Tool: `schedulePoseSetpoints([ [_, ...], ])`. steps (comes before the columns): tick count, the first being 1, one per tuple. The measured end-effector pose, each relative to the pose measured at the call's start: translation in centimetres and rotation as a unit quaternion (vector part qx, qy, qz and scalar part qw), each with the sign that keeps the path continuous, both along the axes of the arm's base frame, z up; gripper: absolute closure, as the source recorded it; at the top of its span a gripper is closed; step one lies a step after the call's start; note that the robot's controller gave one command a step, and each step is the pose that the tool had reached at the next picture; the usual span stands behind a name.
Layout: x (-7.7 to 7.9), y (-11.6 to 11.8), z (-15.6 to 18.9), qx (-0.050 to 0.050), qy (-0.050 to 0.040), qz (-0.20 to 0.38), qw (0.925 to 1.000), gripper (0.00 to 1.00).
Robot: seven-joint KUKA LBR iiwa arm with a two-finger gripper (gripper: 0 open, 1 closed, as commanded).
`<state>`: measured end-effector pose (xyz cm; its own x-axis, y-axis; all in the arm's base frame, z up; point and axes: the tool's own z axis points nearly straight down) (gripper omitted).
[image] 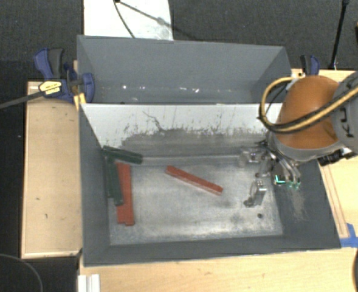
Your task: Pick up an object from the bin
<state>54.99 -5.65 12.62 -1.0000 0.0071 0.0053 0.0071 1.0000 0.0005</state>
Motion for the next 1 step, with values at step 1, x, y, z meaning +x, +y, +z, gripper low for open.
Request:
schedulePoseSetpoints([
  [1, 3.59, 2.38, -5.91, 0.001, -0.0040, -0.002, 1.0000, 0.00],
])
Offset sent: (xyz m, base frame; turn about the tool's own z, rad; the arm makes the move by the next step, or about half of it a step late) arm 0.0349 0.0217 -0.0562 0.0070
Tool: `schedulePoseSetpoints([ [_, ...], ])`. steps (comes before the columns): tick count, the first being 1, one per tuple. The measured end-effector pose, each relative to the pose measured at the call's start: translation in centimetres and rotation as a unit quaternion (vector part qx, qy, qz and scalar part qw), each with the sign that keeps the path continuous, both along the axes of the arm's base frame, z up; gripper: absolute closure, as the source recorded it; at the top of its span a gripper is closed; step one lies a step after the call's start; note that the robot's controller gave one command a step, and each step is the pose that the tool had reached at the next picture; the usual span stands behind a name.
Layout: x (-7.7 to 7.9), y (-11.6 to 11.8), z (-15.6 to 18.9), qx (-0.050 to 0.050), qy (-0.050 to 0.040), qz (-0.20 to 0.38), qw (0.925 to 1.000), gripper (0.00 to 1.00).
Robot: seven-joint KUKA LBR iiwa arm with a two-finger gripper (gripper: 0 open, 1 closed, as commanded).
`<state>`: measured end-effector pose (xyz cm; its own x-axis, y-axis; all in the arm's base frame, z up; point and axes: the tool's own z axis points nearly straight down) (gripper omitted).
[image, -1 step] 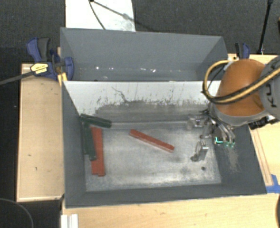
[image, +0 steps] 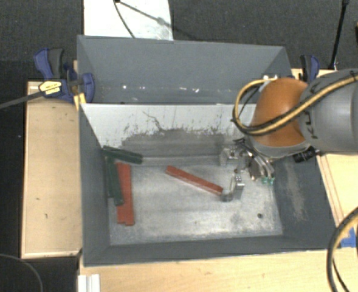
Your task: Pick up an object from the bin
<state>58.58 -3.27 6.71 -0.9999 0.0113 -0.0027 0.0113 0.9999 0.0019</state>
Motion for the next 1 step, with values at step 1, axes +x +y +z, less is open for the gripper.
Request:
schedulePoseSetpoints([
  [1, -0.58, 6.89, 0.35, 0.001, 0.0013, -0.054, 0.9985, 0.00],
])
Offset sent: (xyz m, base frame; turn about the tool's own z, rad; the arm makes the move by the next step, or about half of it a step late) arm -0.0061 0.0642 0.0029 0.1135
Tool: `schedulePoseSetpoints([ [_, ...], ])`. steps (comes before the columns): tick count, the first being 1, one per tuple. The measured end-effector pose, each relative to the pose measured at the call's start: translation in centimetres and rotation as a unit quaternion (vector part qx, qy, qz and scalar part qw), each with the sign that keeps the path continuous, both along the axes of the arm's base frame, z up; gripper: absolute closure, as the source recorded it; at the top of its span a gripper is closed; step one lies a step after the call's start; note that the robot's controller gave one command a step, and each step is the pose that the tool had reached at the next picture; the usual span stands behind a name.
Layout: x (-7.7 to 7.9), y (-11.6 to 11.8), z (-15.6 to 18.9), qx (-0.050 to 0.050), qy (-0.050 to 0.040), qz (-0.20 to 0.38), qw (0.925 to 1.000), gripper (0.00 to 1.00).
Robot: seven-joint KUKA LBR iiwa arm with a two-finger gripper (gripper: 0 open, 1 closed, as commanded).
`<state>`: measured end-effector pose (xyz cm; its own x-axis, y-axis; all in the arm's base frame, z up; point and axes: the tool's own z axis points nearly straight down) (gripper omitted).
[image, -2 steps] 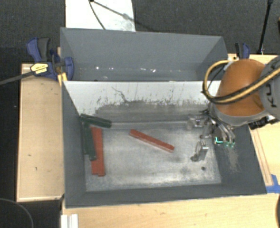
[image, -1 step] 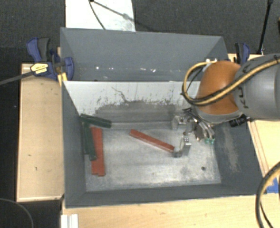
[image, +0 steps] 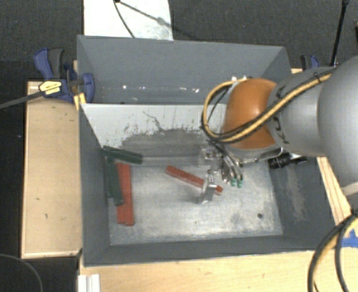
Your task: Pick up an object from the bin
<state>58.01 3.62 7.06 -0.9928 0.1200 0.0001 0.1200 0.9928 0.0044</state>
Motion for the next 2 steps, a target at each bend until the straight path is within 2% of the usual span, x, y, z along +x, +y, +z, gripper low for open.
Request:
schedulePoseSetpoints([
  [1, 0.0, -0.4, 0.0, -0.002, -0.0002, -0.001, 1.0000, 1.00],
  [2, 0.2, 5.1, 13.5, -0.001, -0.0057, 0.060, 0.9982, 1.00],
])
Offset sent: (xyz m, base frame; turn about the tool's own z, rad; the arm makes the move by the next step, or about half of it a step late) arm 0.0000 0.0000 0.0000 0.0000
